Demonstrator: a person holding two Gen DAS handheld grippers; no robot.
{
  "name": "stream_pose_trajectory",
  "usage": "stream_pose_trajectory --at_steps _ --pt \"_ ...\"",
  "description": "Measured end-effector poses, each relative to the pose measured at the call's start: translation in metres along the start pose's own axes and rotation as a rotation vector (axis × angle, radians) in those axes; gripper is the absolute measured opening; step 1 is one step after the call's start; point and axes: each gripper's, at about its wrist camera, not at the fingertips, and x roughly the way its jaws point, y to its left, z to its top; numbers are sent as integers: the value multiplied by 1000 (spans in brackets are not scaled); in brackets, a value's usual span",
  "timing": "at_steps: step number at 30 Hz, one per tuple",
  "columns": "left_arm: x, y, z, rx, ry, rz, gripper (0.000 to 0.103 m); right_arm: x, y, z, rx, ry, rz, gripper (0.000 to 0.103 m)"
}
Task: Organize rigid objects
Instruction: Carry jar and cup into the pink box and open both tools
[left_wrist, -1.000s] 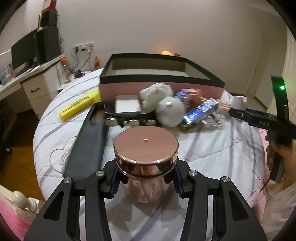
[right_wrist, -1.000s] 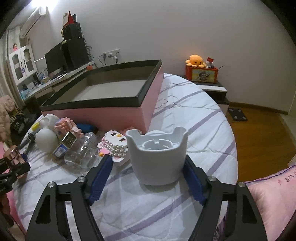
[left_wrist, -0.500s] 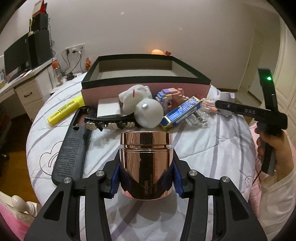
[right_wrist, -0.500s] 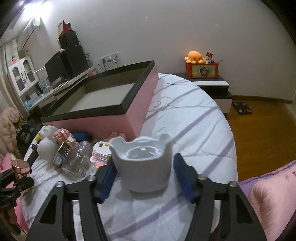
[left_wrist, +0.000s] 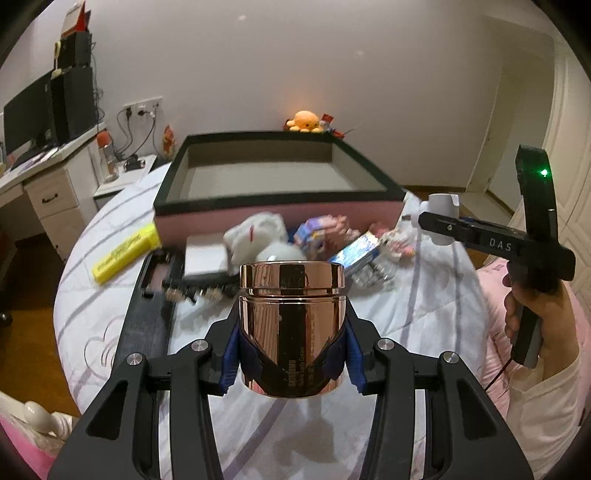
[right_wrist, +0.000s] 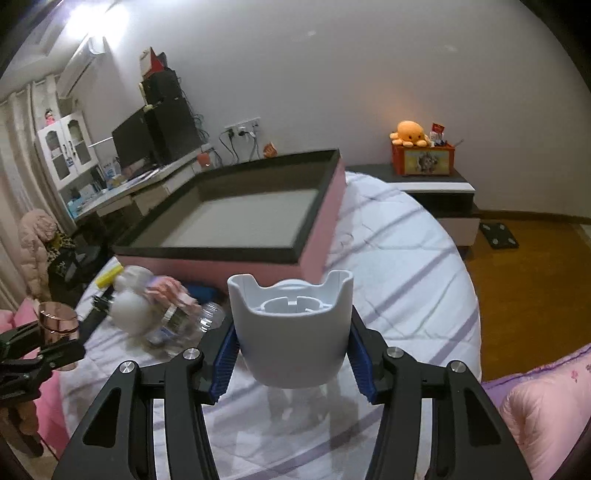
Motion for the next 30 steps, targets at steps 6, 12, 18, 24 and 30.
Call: stream_pose_trajectory --at_steps 6,12,18,24,30 --pt "-1 -4 36 22 -39 -27 47 -13 22 27 -40 -48 45 54" --pt "24 5 81 32 -33 -17 47 10 46 62 -87 -49 78 54" --pt "71 27 110 8 44 11 47 61 59 82 -107 19 69 55" --pt "108 39 116 -19 110 22 47 102 58 82 -105 109 47 55" --pt "126 47 112 -74 128 32 55 116 51 75 -82 141 43 55"
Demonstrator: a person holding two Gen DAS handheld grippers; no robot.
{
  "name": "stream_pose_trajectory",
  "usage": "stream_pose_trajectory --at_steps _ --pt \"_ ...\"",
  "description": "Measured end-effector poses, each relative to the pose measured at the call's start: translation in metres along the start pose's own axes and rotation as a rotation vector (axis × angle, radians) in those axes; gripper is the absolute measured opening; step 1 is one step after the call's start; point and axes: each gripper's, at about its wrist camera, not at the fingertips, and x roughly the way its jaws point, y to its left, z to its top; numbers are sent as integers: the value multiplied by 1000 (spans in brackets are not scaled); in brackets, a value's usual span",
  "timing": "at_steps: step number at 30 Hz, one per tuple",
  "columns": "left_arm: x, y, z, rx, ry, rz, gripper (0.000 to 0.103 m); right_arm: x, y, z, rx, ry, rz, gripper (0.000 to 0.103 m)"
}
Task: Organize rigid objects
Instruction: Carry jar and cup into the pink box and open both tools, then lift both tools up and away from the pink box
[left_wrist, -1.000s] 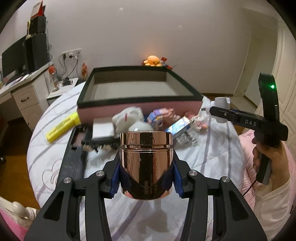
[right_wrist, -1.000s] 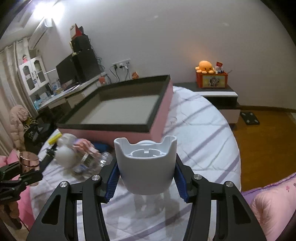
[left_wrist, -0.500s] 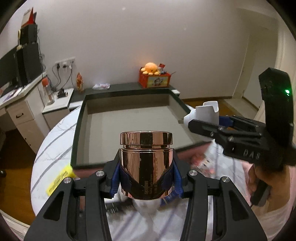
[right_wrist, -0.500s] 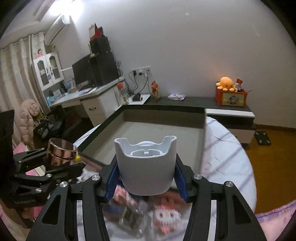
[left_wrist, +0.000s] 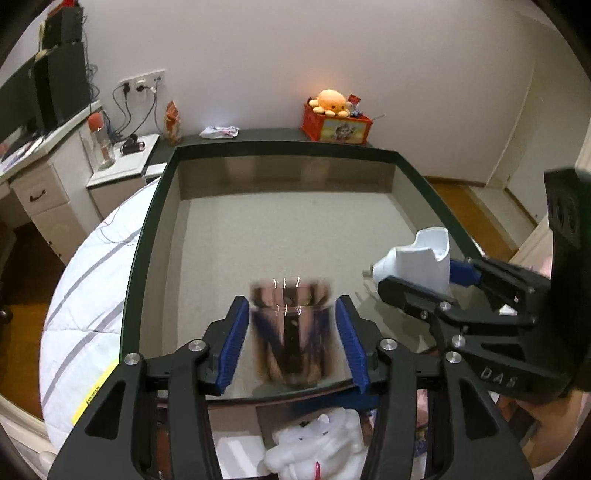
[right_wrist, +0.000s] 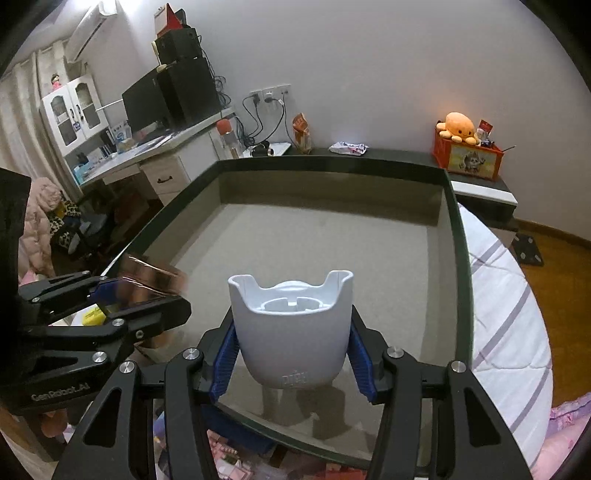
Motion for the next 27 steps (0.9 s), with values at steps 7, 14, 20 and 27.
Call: stream_pose_trajectory --at_steps 7,14,20,27 --pt "-34 9 -4 -31 -87 56 92 -23 6 -1 1 -40 -19 81" --pt "-104 18 -28 -97 -219 189 103 -93 23 -5 -19 -194 -136 88" --pt "-158 10 -51 -94 -310 227 103 -160 47 -24 -45 -341 -214 103" --pt "-204 -10 -79 -52 -392 303 103 -208 70 -48 -49 -404 -252 103"
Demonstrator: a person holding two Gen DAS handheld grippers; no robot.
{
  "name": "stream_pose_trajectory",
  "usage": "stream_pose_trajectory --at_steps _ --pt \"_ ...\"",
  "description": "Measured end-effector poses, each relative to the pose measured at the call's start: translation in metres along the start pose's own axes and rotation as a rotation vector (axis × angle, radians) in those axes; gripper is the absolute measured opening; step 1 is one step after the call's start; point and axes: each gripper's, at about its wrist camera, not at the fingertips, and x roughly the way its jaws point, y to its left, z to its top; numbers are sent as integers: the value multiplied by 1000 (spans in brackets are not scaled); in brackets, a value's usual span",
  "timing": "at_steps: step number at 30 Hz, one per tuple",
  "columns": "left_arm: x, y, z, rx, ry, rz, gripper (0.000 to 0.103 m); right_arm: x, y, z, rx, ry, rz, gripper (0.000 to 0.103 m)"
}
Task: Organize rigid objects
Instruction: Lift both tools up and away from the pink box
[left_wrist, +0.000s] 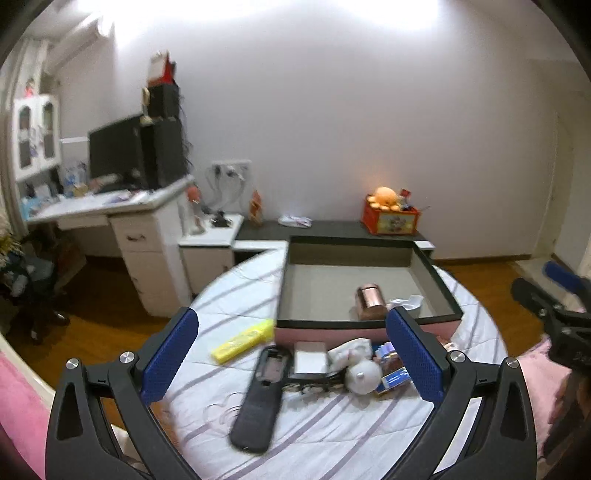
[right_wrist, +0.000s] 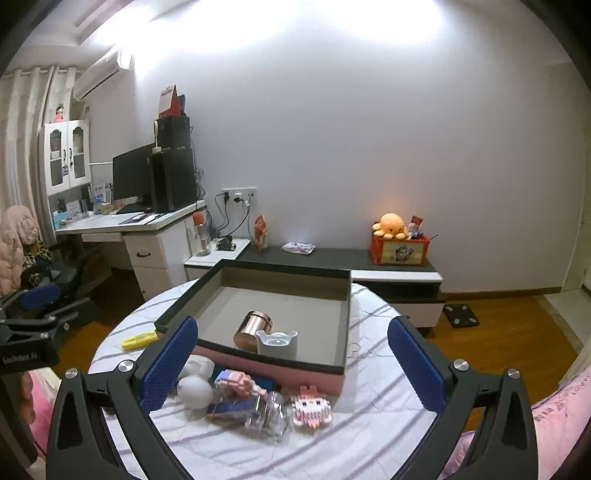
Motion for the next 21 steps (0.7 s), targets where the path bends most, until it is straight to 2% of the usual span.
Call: stream_pose_trajectory --at_steps 1,4,12,15,21 --pt "-7 -1 -1 14 -15 19 103 -8 2 -1 -4 -12 -12 103" --pt "-22 -1 -4 38 -23 -3 103 -24 3 -5 -9 -42 -44 103" --pt "-50 6 -10 46 -69 -5 103 -43 6 -12 -2 -58 -100 103" --pt "-52 5 -11 55 -74 -32 103 -45 12 -14 -15 -57 -107 103" --pt "-47 6 -17 81 -59 -18 103 -45 17 -18 -38 -56 -120 103"
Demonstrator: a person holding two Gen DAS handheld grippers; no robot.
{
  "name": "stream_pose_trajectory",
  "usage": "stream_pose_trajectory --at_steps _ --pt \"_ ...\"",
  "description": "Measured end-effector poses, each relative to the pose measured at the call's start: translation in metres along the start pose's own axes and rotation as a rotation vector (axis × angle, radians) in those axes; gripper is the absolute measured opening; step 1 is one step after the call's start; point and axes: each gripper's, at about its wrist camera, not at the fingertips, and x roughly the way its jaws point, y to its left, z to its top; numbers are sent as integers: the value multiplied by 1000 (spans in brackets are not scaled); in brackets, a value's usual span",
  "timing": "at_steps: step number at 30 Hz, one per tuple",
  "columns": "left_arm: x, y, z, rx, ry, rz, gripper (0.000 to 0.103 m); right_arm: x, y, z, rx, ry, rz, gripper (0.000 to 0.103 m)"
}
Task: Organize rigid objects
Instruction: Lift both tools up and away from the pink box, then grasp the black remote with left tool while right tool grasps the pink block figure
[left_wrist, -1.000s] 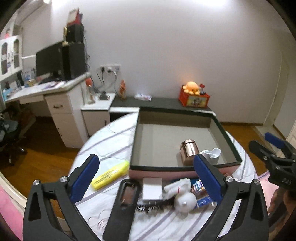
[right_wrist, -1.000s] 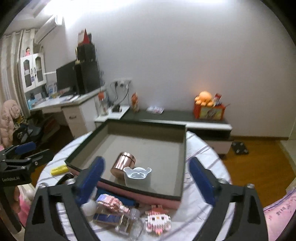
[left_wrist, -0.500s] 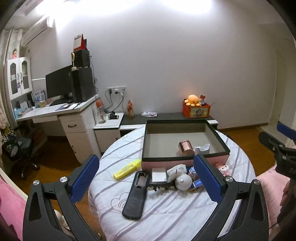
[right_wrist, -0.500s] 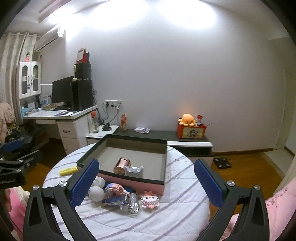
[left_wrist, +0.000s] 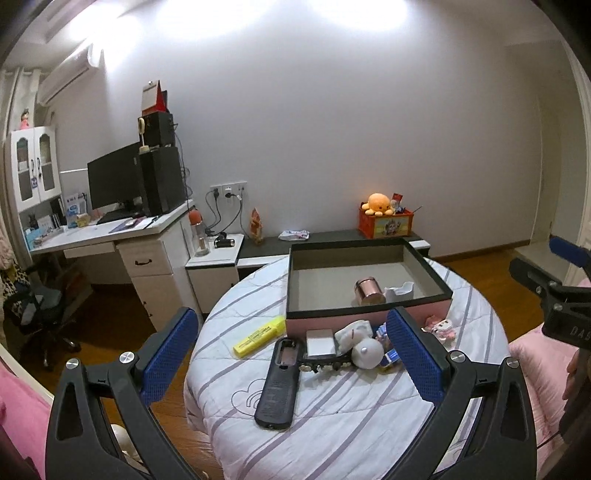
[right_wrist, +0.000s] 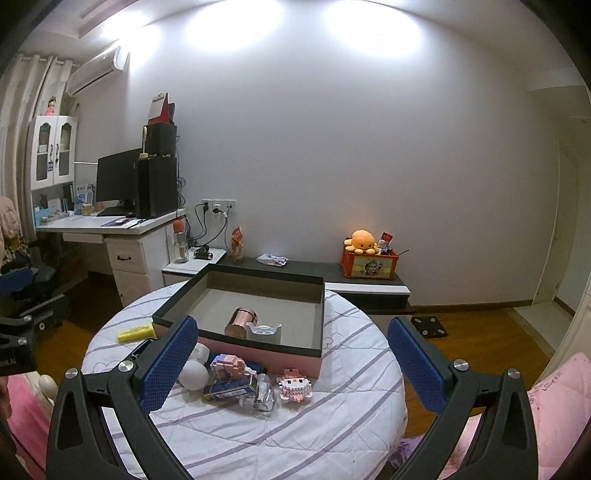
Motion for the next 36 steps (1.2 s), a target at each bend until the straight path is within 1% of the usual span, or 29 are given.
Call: stream_pose_trajectory --at_steps 4,9,11,14,19,21,23,25,26,28,30,33,34,36 --pt "10 6 -5 -2 28 14 103 7 0 -4 2 19 -4 103" --pt "28 18 -19 -14 80 15 103 27 -1 -18 7 78 -6 103" --pt "40 25 -28 -26 120 12 103 38 -1 -25 9 109 -7 103" --pt "64 36 -45 -42 194 27 103 57 -3 -40 14 164 -10 103" --pt "105 39 -72 -40 308 15 103 85 -6 -65 24 256 -2 103" --pt "120 36 -82 -33 353 -10 102 98 -8 -75 28 291 -6 103" --pt "131 33 -90 -36 377 -41 99 105 -11 -81 31 314 -13 103" --pt "144 29 -96 -30 419 -62 83 113 -14 -87 37 339 -21 103" --pt "149 27 -98 -30 432 -69 81 117 -16 -90 39 349 -24 103" --pt "159 25 -104 -27 470 -78 71 121 -20 -95 40 364 -32 103" --pt "164 23 -106 -29 470 -81 70 126 -26 -99 46 378 -44 103" --pt "167 25 -103 -45 465 -94 59 132 -36 -102 62 397 -55 103" --pt "169 24 -102 -49 466 -100 57 134 -40 -104 72 404 -55 103" --pt "172 22 -101 -43 465 -104 54 140 -43 -105 88 419 -27 103"
